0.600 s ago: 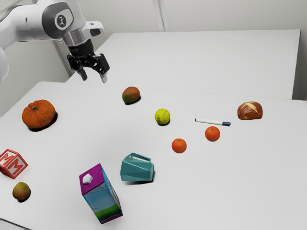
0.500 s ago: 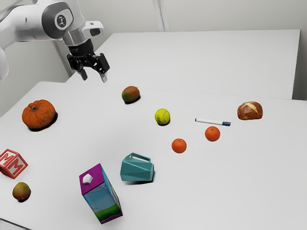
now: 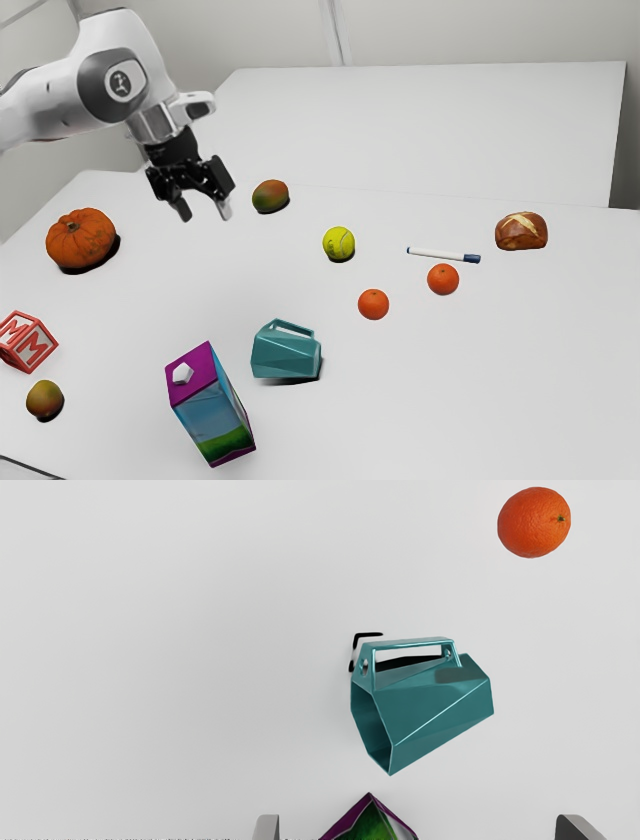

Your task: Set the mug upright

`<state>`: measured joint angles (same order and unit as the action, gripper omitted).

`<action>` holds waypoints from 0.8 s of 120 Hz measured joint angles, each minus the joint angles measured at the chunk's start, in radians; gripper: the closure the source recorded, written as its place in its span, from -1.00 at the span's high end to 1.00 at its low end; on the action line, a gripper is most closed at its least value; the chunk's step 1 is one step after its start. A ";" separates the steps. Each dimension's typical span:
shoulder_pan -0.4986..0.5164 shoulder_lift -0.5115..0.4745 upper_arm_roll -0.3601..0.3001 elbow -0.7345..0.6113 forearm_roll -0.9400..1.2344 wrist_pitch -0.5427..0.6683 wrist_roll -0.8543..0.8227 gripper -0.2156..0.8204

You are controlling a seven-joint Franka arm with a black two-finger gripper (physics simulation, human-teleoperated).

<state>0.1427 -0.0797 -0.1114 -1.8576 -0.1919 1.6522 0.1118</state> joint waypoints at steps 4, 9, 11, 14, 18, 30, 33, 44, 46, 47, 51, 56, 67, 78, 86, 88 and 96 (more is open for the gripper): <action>-0.003 -0.022 0.000 -0.038 -0.021 0.009 0.001 0.58; -0.006 -0.046 -0.003 -0.078 -0.042 0.022 0.002 0.58; -0.006 -0.055 -0.006 -0.097 -0.050 0.031 0.002 0.58; -0.007 -0.074 -0.009 -0.131 -0.063 0.045 0.003 0.58; -0.008 -0.102 -0.012 -0.176 -0.080 0.067 0.005 0.58; -0.007 -0.145 -0.018 -0.278 -0.141 0.125 0.013 0.58; -0.008 -0.151 -0.021 -0.298 -0.153 0.138 0.014 0.58; -0.007 -0.172 -0.025 -0.359 -0.198 0.175 0.020 0.58; -0.006 -0.175 -0.026 -0.368 -0.204 0.181 0.021 0.58; -0.006 -0.175 -0.026 -0.372 -0.207 0.184 0.022 0.58; -0.006 -0.178 -0.026 -0.396 -0.216 0.199 0.023 0.58; -0.006 -0.180 -0.026 -0.423 -0.228 0.217 0.026 0.58; -0.005 -0.175 -0.027 -0.484 -0.262 0.268 0.046 0.58; -0.006 -0.163 -0.027 -0.532 -0.310 0.326 0.070 0.58; -0.002 -0.147 -0.027 -0.551 -0.367 0.355 0.100 0.58; 0.000 -0.144 -0.027 -0.556 -0.384 0.361 0.109 0.58; 0.012 -0.131 -0.027 -0.574 -0.455 0.373 0.154 0.58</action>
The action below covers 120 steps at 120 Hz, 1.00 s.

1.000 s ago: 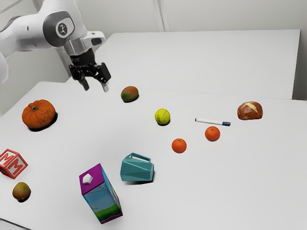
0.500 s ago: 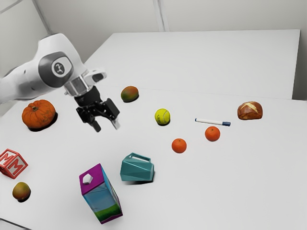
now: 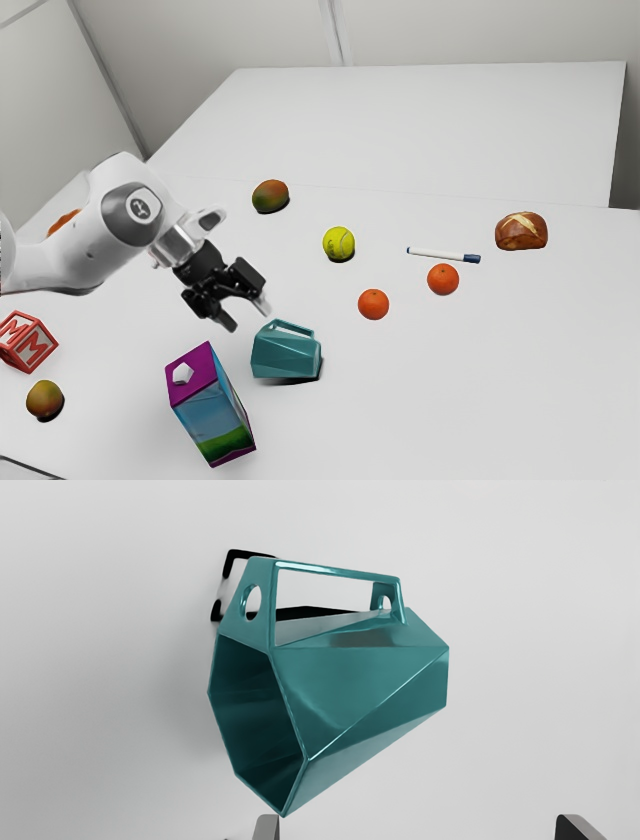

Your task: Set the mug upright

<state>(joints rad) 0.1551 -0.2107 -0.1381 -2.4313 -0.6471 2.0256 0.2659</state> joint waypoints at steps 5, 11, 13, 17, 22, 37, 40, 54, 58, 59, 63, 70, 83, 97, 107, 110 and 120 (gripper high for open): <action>0.009 0.020 0.001 -0.005 -0.047 0.000 0.033 0.58; 0.022 0.044 0.001 -0.009 -0.093 -0.003 0.074 0.58; 0.024 0.049 0.001 -0.009 -0.105 -0.005 0.087 0.58; 0.027 0.061 0.002 -0.009 -0.125 -0.008 0.112 0.58; 0.033 0.076 0.003 -0.010 -0.144 -0.014 0.142 0.58; 0.041 0.104 0.003 -0.012 -0.182 -0.030 0.226 0.58; 0.041 0.108 0.003 -0.013 -0.188 -0.033 0.241 0.58; 0.041 0.145 0.004 -0.014 -0.232 -0.040 0.321 0.58; 0.042 0.156 0.005 -0.014 -0.249 -0.040 0.346 0.58; 0.043 0.158 0.005 -0.014 -0.253 -0.040 0.352 0.58; 0.048 0.167 0.005 -0.014 -0.267 -0.041 0.375 0.58; 0.057 0.175 0.006 -0.014 -0.291 -0.048 0.413 0.58; 0.081 0.194 0.007 -0.014 -0.324 -0.075 0.473 0.30; 0.109 0.217 0.006 -0.016 -0.355 -0.095 0.526 -0.23; 0.127 0.223 0.007 -0.016 -0.370 -0.103 0.559 -0.49; 0.132 0.223 0.007 -0.016 -0.373 -0.105 0.568 -0.55; 0.146 0.224 0.006 -0.016 -0.379 -0.110 0.595 -0.70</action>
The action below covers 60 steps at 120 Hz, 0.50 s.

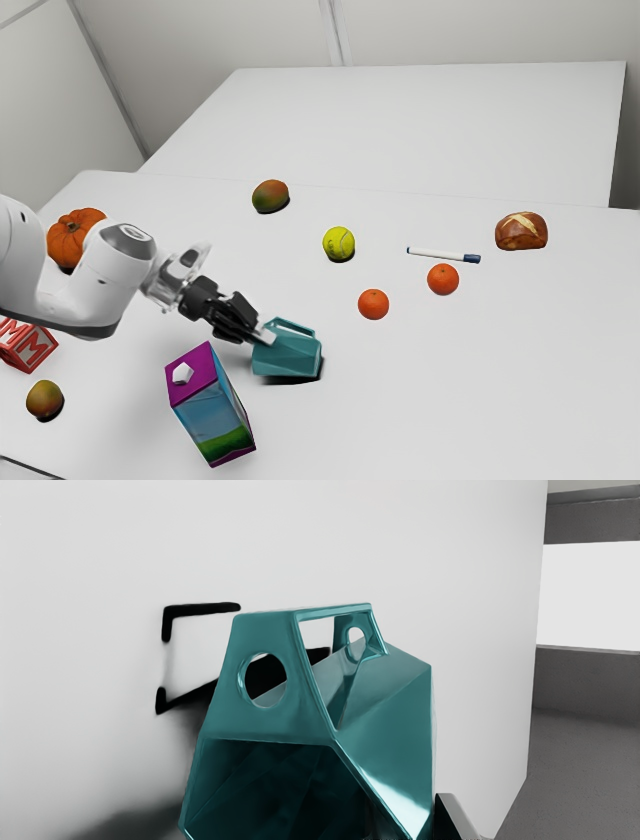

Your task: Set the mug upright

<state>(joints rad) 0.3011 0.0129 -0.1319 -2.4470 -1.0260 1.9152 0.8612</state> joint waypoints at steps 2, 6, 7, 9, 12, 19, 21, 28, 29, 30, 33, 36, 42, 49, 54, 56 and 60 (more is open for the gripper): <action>0.002 0.000 0.000 0.000 -0.001 -0.001 0.005 -0.72; 0.007 0.000 -0.001 0.000 -0.002 -0.002 0.015 -0.76; 0.008 0.000 -0.001 0.000 -0.002 -0.002 0.017 -0.77; 0.009 -0.001 -0.002 0.000 -0.002 -0.002 0.021 -0.78; 0.011 -0.001 -0.002 0.000 -0.002 -0.003 0.028 -0.80; 0.015 -0.005 -0.005 0.001 -0.003 -0.003 0.042 -0.84; 0.016 -0.008 -0.006 0.001 -0.003 -0.003 0.046 -0.85; 0.011 -0.020 -0.003 0.001 -0.006 -0.005 0.058 -0.87; 0.010 -0.024 -0.002 0.001 -0.007 -0.005 0.060 -0.88; 0.009 -0.028 -0.002 0.001 -0.007 -0.006 0.062 -0.88; 0.008 -0.041 -0.002 0.001 -0.008 -0.008 0.066 -0.89; 0.005 -0.056 -0.002 0.001 -0.009 -0.010 0.071 -0.89; -0.016 -0.087 -0.002 0.002 -0.010 -0.015 0.079 -0.90; -0.056 -0.122 -0.001 0.006 -0.010 -0.022 0.087 -0.89; -0.071 -0.136 -0.001 0.013 -0.007 -0.025 0.092 -0.89; -0.073 -0.142 -0.001 0.017 -0.005 -0.025 0.094 -0.89; -0.074 -0.150 -0.002 0.029 0.006 -0.025 0.095 -0.90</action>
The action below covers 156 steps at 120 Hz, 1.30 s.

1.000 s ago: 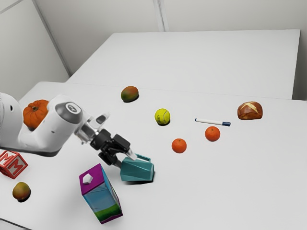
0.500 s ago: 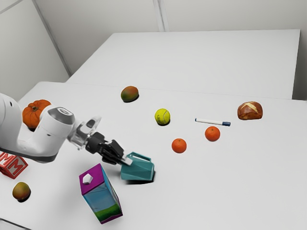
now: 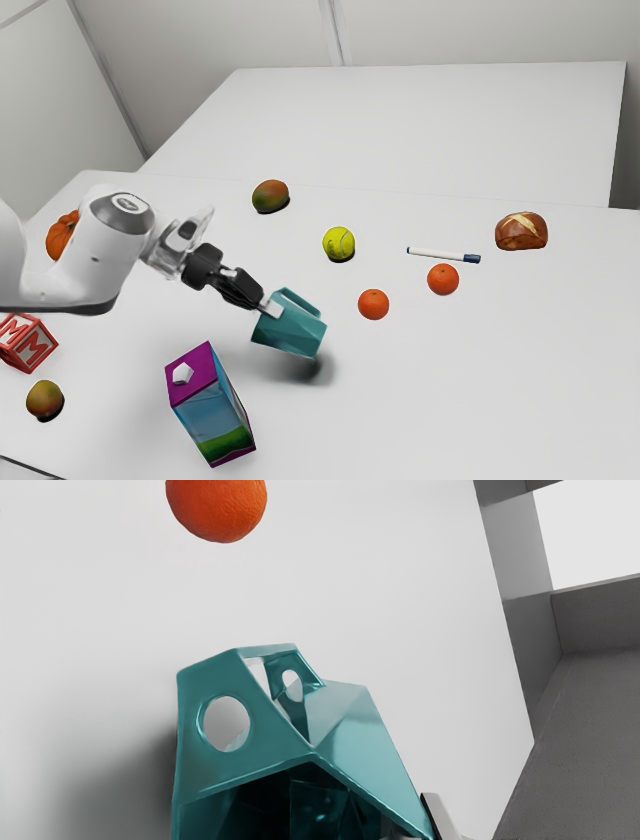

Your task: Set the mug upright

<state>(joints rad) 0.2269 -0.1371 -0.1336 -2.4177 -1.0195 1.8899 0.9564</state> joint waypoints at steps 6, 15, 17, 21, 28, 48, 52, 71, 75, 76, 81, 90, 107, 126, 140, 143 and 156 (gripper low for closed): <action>0.000 -0.006 -0.001 0.038 0.053 0.001 -0.006 -0.91; 0.001 -0.007 -0.003 0.105 0.165 0.001 -0.028 -0.92; 0.001 -0.005 -0.003 0.117 0.190 0.001 -0.035 -0.92; 0.000 -0.002 -0.005 0.143 0.242 0.002 -0.048 -0.92; -0.010 0.003 -0.006 0.182 0.333 0.002 -0.077 -0.93; -0.013 0.019 -0.057 0.269 0.569 0.003 -0.178 -0.93; -0.016 0.020 -0.070 0.280 0.609 0.004 -0.200 -0.93; -0.014 0.027 -0.114 0.290 0.770 0.044 -0.301 -0.93; -0.013 0.031 -0.126 0.288 0.804 0.057 -0.322 -0.93; -0.013 0.032 -0.130 0.287 0.813 0.061 -0.328 -0.93; -0.016 0.037 -0.142 0.284 0.857 0.078 -0.355 -0.93; -0.021 0.054 -0.150 0.276 0.912 0.115 -0.401 -0.93; -0.017 0.086 -0.153 0.228 0.972 0.185 -0.474 -0.93; -0.014 0.106 -0.164 0.209 1.015 0.232 -0.540 -0.93; -0.026 0.127 -0.165 0.202 1.026 0.255 -0.580 -0.93; -0.029 0.131 -0.164 0.201 1.027 0.259 -0.588 -0.93; -0.038 0.149 -0.167 0.199 1.030 0.271 -0.620 -0.91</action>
<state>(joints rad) 0.1892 0.0122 -0.3003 -2.2183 0.0106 2.1611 0.3367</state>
